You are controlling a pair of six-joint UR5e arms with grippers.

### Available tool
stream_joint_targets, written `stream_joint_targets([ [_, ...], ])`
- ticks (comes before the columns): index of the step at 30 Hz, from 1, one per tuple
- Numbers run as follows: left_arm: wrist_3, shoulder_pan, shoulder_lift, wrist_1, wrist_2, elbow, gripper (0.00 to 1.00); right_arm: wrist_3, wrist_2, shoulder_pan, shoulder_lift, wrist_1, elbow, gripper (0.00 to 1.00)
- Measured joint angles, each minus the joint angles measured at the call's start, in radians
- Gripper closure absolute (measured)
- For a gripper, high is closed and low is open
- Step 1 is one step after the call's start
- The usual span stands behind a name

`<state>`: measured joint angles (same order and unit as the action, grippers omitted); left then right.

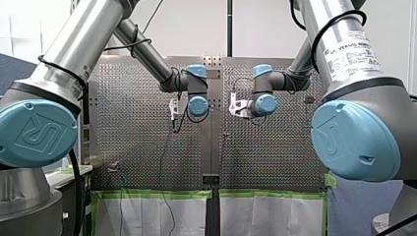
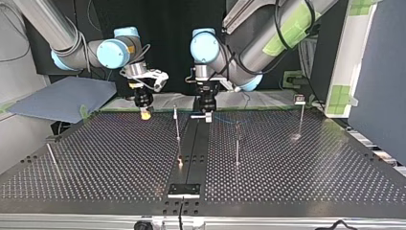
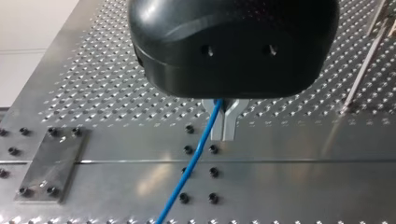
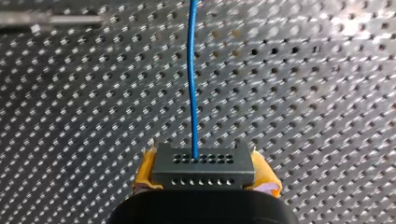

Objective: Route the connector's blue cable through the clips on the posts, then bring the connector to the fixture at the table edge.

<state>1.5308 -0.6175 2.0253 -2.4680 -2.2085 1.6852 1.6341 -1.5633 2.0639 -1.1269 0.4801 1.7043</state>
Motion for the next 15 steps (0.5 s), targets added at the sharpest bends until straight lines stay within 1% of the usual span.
stream_joint_targets([
  [4, -0.001, -0.009, 0.008, 0.007, -0.002, 0.004, 1.0, -0.002, -0.001, -0.004, 0.0, -0.005, 0.01, 1.0],
  [9, -0.006, -0.023, 0.032, 0.013, -0.002, 0.005, 1.0, -0.009, -0.002, -0.005, 0.0, -0.015, 0.019, 1.0],
  [15, -0.011, -0.04, 0.072, 0.037, -0.008, 0.005, 1.0, -0.013, -0.002, -0.011, 0.0, 0.002, 0.043, 1.0],
])
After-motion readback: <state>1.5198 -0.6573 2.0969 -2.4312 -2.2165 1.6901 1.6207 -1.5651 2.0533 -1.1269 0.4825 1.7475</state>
